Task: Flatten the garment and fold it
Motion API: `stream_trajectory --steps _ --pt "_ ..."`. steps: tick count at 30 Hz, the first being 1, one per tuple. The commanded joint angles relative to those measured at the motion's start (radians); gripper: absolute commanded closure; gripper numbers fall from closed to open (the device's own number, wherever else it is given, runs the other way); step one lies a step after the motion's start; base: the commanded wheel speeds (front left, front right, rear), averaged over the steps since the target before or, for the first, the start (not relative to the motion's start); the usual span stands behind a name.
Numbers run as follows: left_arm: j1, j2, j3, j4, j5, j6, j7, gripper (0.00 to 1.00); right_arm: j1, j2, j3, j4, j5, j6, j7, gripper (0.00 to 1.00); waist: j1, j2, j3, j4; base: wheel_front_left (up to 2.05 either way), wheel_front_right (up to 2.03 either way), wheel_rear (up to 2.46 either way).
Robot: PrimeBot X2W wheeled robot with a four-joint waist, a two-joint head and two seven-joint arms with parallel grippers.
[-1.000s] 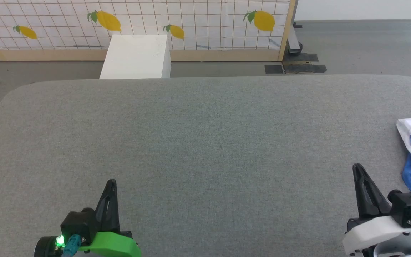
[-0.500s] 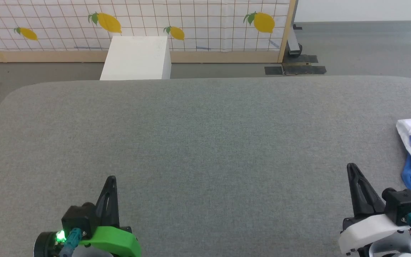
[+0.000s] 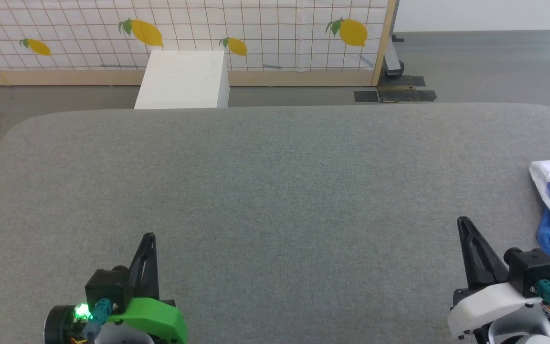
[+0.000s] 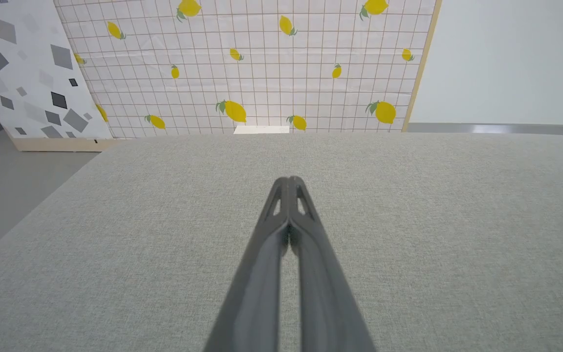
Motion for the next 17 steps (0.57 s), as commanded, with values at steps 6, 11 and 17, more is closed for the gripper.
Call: stream_trajectory --steps 6,11,17 --pt "-0.031 -0.012 0.014 0.007 0.020 -0.011 0.017 1.00 -0.026 0.001 0.013 0.006 -0.008 -0.001 0.009 1.00 0.0000 -0.0001 -0.002 0.000 0.00 0.00 0.00" --pt "-0.037 -0.016 0.020 0.010 0.030 -0.016 0.026 1.00 -0.031 0.001 0.019 0.009 -0.009 -0.001 0.014 1.00 0.0000 -0.0001 -0.004 0.000 0.00 0.00 0.00" --pt "-0.046 -0.022 0.029 0.014 0.044 -0.023 0.039 1.00 -0.037 0.001 0.027 0.013 -0.010 -0.001 0.020 1.00 0.0000 -0.0001 -0.006 0.000 0.00 0.00 0.00"
